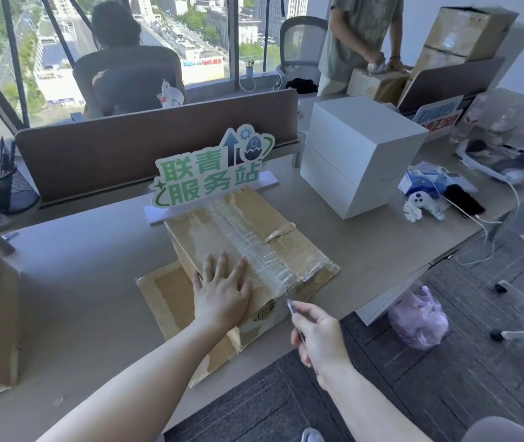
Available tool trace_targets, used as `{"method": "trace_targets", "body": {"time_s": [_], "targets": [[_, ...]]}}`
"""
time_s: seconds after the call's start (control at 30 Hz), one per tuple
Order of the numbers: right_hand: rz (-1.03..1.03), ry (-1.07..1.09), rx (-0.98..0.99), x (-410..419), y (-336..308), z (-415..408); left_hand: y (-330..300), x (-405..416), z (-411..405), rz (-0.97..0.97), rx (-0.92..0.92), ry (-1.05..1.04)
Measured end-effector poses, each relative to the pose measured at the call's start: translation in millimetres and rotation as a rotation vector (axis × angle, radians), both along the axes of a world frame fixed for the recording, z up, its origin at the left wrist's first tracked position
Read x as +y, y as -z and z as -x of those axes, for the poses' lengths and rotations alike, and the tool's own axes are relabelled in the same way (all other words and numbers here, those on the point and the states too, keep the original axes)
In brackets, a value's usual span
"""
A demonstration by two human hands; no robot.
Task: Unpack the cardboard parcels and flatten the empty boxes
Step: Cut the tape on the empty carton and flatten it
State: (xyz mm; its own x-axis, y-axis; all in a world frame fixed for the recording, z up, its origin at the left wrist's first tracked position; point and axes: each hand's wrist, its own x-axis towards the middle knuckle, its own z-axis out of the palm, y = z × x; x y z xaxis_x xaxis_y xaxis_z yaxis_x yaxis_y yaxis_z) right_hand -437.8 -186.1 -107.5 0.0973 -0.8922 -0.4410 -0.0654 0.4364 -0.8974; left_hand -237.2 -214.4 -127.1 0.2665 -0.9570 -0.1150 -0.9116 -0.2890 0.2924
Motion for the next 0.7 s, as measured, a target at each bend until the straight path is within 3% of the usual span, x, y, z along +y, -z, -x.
{"method": "trace_targets", "body": {"time_s": [0.17, 0.3, 0.43, 0.7], "targets": [[0.004, 0.225, 0.087, -49.7, 12.6, 49.5, 0.7, 8.9, -12.0, 0.003, -0.033, 0.031], [-0.021, 0.234, 0.276, -131.6, 42.3, 87.0, -10.2, 7.1, -19.6, 0.038, -0.109, 0.029], [-0.037, 0.065, 0.503, -208.0, 72.0, 106.1, -19.8, -24.4, -22.8, 0.141, -0.059, -0.106], [0.057, -0.321, 0.761, -301.9, 97.4, 112.6, -11.5, -80.6, -34.3, -0.015, -0.027, -0.291]]}}
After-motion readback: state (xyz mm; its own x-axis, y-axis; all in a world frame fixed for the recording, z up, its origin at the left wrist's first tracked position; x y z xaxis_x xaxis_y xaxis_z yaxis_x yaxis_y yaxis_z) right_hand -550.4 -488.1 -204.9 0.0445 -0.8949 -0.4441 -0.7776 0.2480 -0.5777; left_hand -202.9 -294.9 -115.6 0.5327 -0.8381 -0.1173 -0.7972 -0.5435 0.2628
